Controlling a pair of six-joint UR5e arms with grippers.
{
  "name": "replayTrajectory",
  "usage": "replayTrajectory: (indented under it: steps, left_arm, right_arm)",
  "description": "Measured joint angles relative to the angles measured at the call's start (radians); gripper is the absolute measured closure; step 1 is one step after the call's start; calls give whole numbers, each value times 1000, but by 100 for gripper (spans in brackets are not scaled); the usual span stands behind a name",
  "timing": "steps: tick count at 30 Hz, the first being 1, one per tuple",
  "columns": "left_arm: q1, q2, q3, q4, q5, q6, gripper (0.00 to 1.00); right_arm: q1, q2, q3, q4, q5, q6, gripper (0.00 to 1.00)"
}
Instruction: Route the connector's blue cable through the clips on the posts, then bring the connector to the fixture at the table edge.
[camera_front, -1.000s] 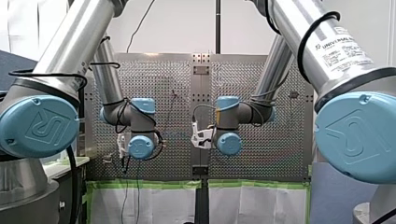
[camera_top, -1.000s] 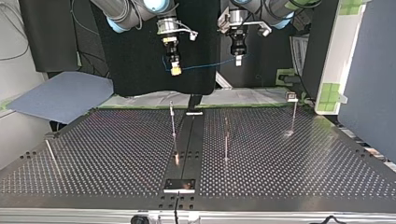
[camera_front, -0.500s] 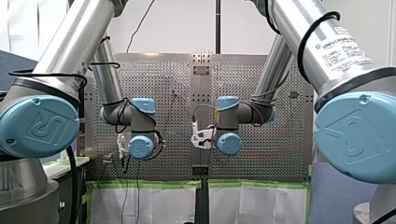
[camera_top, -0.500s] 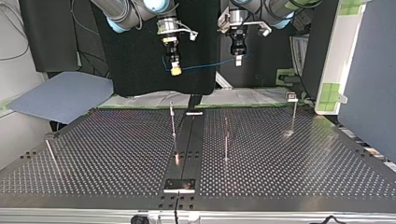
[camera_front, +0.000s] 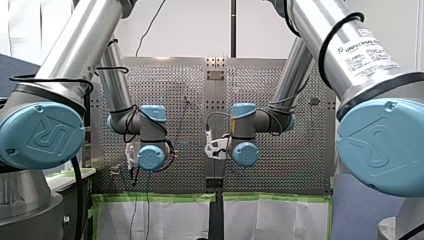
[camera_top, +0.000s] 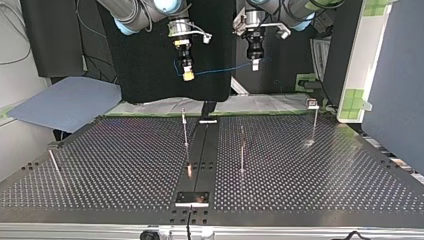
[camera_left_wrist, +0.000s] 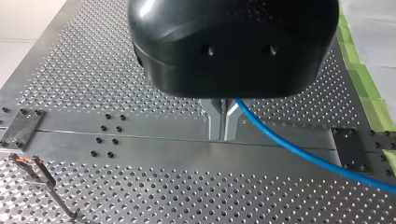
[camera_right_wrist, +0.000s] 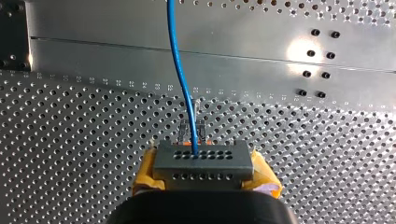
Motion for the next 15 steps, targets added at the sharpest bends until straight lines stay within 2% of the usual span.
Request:
replayTrajectory:
  steps: [15]
  left_arm:
    - [-11,-8,5,7,2,-3,93]
  right_arm:
    - [0,0,-1,-8,0,1,100]
